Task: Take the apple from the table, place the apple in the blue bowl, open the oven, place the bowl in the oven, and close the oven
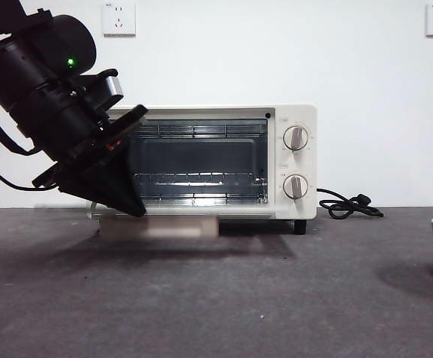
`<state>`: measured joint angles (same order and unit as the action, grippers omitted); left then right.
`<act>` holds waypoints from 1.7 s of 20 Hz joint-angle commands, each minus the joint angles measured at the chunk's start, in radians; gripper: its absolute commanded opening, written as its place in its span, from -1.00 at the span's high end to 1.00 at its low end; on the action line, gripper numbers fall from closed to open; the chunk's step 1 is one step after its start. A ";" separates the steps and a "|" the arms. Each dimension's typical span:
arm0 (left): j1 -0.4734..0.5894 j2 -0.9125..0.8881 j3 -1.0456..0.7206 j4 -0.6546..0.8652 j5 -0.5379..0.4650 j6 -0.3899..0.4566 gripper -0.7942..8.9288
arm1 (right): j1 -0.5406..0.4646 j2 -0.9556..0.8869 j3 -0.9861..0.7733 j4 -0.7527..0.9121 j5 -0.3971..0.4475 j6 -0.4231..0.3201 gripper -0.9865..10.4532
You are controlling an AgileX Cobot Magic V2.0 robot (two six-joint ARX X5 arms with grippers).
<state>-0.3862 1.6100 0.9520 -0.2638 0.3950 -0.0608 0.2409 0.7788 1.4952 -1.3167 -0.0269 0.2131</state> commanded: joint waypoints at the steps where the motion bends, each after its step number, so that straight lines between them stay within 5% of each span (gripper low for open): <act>1: -0.021 0.004 -0.001 -0.049 0.051 0.027 0.85 | 0.001 0.014 0.001 -0.041 0.001 -0.006 0.85; 6: -0.060 -0.066 -0.001 -0.166 0.061 0.069 0.85 | 0.001 0.069 -0.049 -0.057 -0.052 -0.006 0.85; 11: -0.071 -0.254 -0.001 -0.266 0.061 0.069 0.85 | -0.009 0.142 -0.293 -0.037 0.043 -0.021 0.85; 17: -0.071 -0.521 -0.001 -0.414 0.057 0.072 0.85 | -0.203 0.240 -0.519 0.113 -0.019 -0.061 0.84; 19: -0.071 -0.598 -0.001 -0.437 0.058 0.071 0.85 | -0.279 0.283 -0.531 0.143 -0.079 -0.072 0.81; 23: -0.071 -0.709 -0.001 -0.493 0.058 0.064 0.85 | -0.346 0.396 -0.531 0.167 -0.063 -0.082 0.30; 34: -0.071 -0.807 -0.001 -0.610 0.057 0.064 0.85 | -0.348 0.617 -0.531 0.307 -0.019 -0.059 0.28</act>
<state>-0.4545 0.8051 0.9539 -0.8719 0.4515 -0.0002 -0.1059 1.3922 0.9741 -1.0092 -0.0441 0.1493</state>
